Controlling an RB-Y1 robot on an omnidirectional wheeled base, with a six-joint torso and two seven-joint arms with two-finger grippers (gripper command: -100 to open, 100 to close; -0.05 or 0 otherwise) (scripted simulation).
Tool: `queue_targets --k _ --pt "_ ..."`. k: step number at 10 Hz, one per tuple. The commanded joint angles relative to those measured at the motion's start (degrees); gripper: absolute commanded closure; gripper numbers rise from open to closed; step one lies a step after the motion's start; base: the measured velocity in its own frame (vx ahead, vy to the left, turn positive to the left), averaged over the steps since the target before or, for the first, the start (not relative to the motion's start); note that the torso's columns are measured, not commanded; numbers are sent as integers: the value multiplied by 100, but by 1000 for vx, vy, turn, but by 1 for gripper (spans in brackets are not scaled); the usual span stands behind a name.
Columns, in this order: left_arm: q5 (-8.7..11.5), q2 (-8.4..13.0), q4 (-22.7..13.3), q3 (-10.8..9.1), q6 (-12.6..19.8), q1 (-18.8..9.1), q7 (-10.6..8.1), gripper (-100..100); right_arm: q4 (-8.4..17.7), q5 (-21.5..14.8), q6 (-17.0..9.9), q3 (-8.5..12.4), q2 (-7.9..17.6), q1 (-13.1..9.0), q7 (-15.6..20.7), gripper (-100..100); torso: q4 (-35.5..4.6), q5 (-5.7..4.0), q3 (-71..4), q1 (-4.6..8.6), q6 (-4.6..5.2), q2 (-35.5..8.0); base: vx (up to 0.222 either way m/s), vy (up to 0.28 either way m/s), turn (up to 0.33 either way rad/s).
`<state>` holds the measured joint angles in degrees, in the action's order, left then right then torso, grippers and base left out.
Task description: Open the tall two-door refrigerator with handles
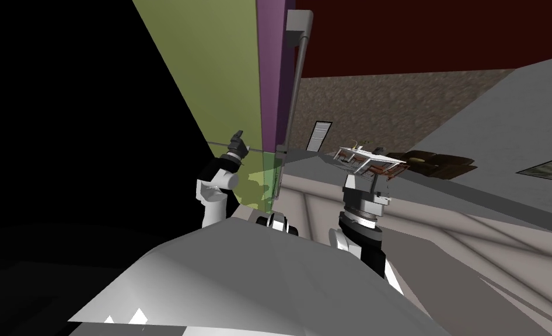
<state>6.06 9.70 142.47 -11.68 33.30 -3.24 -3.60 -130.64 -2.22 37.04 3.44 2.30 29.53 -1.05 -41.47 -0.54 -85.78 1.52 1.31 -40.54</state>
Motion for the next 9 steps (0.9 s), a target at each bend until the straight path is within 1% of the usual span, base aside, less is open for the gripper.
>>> queue_targets --k 1,2,3,4,5,6,7,8,9 --pt "84 -48 -80 68 483 -266 -13 -100 0 0 0 0 0 0 0 0 5 -1 -2 7 8 3 -5 -84 73" --pt "84 -48 -80 68 643 -266 -13 -100 0 0 0 -1 0 -1 0 0 8 -2 -1 17 8 2 -9 -78 41" --pt "120 -67 -88 32 784 -424 -11 -100 0 0 0 -1 0 -1 0 0 9 3 1 4 4 1 14 -90 82" --pt "120 -67 -88 32 945 -424 -11 -100 0 0 0 0 0 0 0 0 3 1 -1 4 5 3 -2 -78 54" --pt "120 -67 -88 32 1003 -424 -11 -100 0 0 0 -1 0 -1 0 0 9 3 0 3 14 2 -12 -40 -37" --pt "156 -83 -96 -2 1207 -580 -9 -100 0 0 0 0 0 -1 0 0 12 7 -2 -6 15 6 -17 -48 74" --pt "156 -83 -96 -2 1343 -580 -9 -100 0 0 0 0 0 -1 0 0 9 5 -2 2 10 6 -5 -49 61" --pt "190 -97 -102 -36 1487 -733 -6 -100 0 0 0 0 0 -1 0 0 11 8 0 -3 4 6 9 -77 61" --pt "190 -97 -102 -36 1605 -733 -6 -100 0 0 0 0 0 0 0 0 11 6 -1 5 8 7 20 -74 55"
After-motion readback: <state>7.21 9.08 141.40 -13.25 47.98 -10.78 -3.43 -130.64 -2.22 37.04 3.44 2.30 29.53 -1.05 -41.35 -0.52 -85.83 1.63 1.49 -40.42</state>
